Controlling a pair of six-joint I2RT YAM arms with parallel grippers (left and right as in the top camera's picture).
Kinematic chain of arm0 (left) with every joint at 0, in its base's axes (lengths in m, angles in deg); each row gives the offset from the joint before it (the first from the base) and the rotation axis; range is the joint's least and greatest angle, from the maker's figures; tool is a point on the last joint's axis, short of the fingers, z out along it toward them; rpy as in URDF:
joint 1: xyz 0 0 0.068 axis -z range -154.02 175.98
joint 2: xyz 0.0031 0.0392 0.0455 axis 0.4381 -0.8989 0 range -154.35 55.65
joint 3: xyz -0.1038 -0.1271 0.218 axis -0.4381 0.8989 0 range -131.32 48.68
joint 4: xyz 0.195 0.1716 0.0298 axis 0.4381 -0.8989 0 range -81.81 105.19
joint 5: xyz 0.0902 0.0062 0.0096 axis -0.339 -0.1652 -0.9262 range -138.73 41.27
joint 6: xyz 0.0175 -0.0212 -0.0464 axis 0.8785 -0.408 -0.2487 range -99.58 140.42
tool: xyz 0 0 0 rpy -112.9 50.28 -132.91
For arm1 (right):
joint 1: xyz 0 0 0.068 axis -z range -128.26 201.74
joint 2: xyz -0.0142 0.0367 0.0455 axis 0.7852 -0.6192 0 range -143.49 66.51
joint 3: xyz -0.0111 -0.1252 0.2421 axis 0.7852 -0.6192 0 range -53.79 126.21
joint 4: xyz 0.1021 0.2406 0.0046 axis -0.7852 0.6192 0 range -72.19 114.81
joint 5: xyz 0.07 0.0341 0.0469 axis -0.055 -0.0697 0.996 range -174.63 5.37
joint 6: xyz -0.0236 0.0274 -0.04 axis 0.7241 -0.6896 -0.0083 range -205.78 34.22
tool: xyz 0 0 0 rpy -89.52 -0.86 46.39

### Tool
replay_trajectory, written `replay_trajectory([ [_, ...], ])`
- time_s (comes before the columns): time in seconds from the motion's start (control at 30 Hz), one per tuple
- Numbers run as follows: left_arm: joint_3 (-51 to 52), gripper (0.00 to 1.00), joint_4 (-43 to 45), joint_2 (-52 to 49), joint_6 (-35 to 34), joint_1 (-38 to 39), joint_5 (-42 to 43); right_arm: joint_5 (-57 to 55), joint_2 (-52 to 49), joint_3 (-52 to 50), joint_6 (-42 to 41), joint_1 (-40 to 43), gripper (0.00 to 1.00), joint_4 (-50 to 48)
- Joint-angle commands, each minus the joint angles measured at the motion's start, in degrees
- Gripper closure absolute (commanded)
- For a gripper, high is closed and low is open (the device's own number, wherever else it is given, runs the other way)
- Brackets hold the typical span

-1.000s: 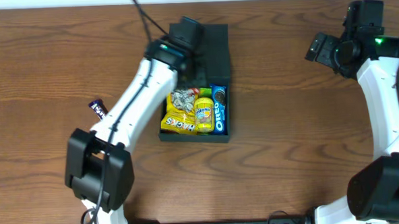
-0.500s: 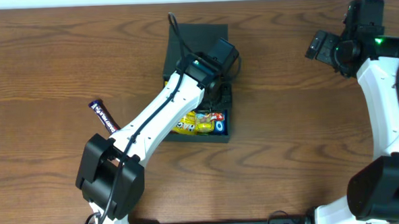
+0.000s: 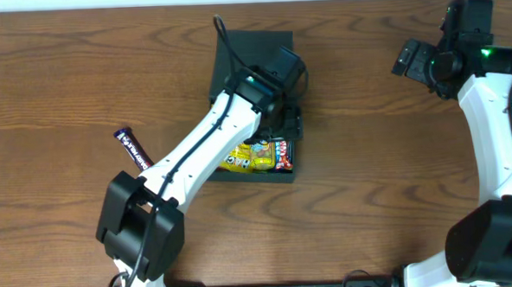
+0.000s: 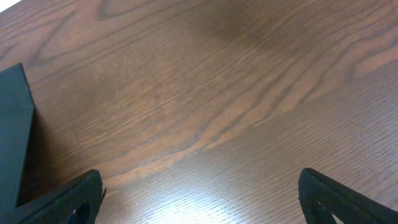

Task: Pack container
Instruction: 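Withdraw the left gripper and grasp the Dairy Milk bar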

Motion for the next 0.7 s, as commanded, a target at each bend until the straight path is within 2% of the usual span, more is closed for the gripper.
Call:
replay_trajectory([
  [0.0,-1.18,0.33,-2.38,5.27,1.09,-3.34,-6.86,-0.17,0.15,0.76,0.66,0.42,0.01,-0.15],
  [0.13,-1.16,0.32,-10.10,12.85,-0.70,-9.53,-22.97,-0.20,0.15,0.76,0.66,0.42,0.01,-0.52],
  [0.23,-1.11,0.32,-16.17,17.03,-6.29,-14.69,-28.63,-0.17,0.15,0.76,0.66,0.42,0.01,-0.83],
  [0.33,0.59,0.32,-21.44,19.58,-13.81,-20.39,-30.27,-0.17,0.15,0.76,0.63,0.39,0.01,-1.18],
  [0.5,10.21,0.33,-20.85,19.91,-23.61,-25.16,-29.59,-0.17,0.15,0.76,0.63,0.39,0.01,-1.66],
  [0.57,15.54,0.33,-17.57,19.91,-24.20,-26.75,-29.35,-0.17,0.15,0.76,0.63,0.39,0.01,-1.60],
  [0.67,21.14,0.33,-13.66,19.91,-21.31,-28.70,-30.01,-0.17,0.15,0.76,0.63,0.39,0.01,-1.53],
])
